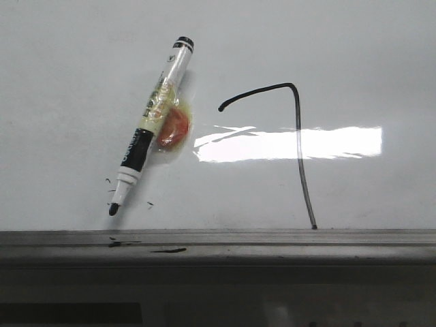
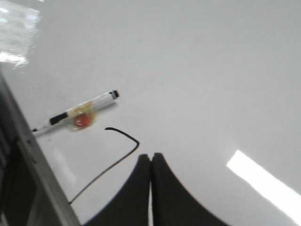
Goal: Write number 7 on whiteboard
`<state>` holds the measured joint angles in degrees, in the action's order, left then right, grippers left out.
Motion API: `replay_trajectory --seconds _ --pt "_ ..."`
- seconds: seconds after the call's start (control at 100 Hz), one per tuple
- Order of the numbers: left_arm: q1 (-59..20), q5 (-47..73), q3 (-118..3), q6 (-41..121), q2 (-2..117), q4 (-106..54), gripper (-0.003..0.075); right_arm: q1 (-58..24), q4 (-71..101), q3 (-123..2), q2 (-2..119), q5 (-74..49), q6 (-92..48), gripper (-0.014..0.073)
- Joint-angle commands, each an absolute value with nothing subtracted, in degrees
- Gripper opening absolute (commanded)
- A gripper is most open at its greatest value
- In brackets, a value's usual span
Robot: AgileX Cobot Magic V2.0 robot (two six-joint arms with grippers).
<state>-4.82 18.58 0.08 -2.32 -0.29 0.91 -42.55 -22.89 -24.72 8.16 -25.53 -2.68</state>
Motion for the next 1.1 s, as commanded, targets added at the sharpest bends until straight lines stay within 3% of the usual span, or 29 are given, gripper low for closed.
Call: replay_trajectory --seconds 0.0,0.16,0.28,0.35,0.4,0.56,1.09 --pt "-5.24 14.99 1.40 -2.76 -1.95 0.62 -0.0020 -33.91 -23.28 -21.11 9.10 -12.72 1.42 -0.0064" --pt "-5.24 14.99 1.40 -2.76 -1.95 0.62 -0.0020 -18.05 -15.83 -9.56 8.98 0.65 1.70 -0.0064" --pt "-5.24 14.99 1.40 -2.76 -1.95 0.62 -0.0020 -12.65 -13.06 -1.91 7.84 4.07 1.70 -0.0064" --pt "-5.24 14.99 1.40 -2.76 -1.95 0.62 -0.0020 -12.12 -11.29 1.56 5.70 3.32 1.70 -0.0064" --pt "-5.24 14.99 1.40 -2.76 -1.95 0.62 -0.0020 -12.12 -10.46 1.29 3.48 -5.72 1.70 -0.0064" --pt "-5.24 14.99 1.40 -2.76 -1.95 0.62 -0.0020 -12.12 -10.46 1.54 -1.37 -18.42 1.70 -0.0064" --pt "-5.24 14.99 1.40 -2.76 -1.95 0.62 -0.0020 -12.12 -10.71 1.54 -1.47 -17.59 1.43 -0.0064"
